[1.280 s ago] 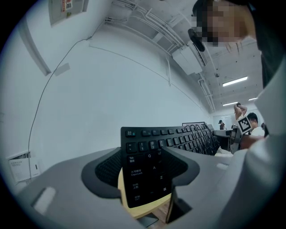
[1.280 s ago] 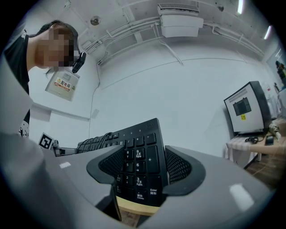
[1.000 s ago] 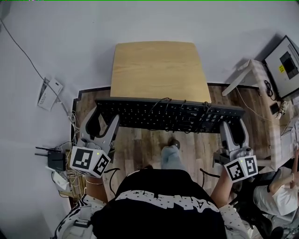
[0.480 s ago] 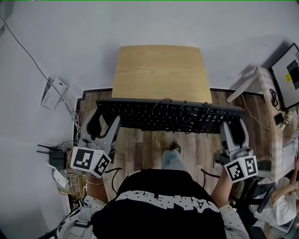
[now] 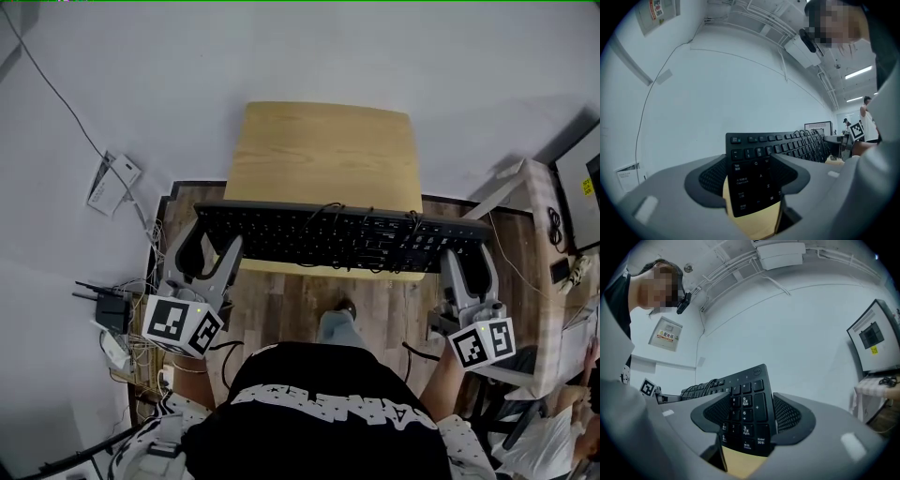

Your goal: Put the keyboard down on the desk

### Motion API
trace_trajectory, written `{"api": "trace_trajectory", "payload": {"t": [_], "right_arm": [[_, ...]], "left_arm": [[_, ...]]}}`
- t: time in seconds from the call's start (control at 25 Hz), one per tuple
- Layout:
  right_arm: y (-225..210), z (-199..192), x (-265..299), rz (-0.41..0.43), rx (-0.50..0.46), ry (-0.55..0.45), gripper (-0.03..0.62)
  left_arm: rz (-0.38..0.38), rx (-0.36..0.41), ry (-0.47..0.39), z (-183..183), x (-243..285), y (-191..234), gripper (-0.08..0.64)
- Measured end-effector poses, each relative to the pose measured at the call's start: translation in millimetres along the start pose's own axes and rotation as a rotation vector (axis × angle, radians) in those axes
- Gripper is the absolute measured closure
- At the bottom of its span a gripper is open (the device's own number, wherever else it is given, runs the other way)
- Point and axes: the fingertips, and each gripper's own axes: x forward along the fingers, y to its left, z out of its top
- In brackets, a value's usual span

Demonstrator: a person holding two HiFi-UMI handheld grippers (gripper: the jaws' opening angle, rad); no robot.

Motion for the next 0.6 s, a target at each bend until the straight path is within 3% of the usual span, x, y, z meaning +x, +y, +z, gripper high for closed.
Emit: {"api": "trace_trajectory", "payload": {"t": [0.6], "right_arm": [[-10,-6,15,0.062,0.011,0.014,0.296]], "left_arm": [[0.072,-0.003,0.004,-7,-2,-3,0.293]]}}
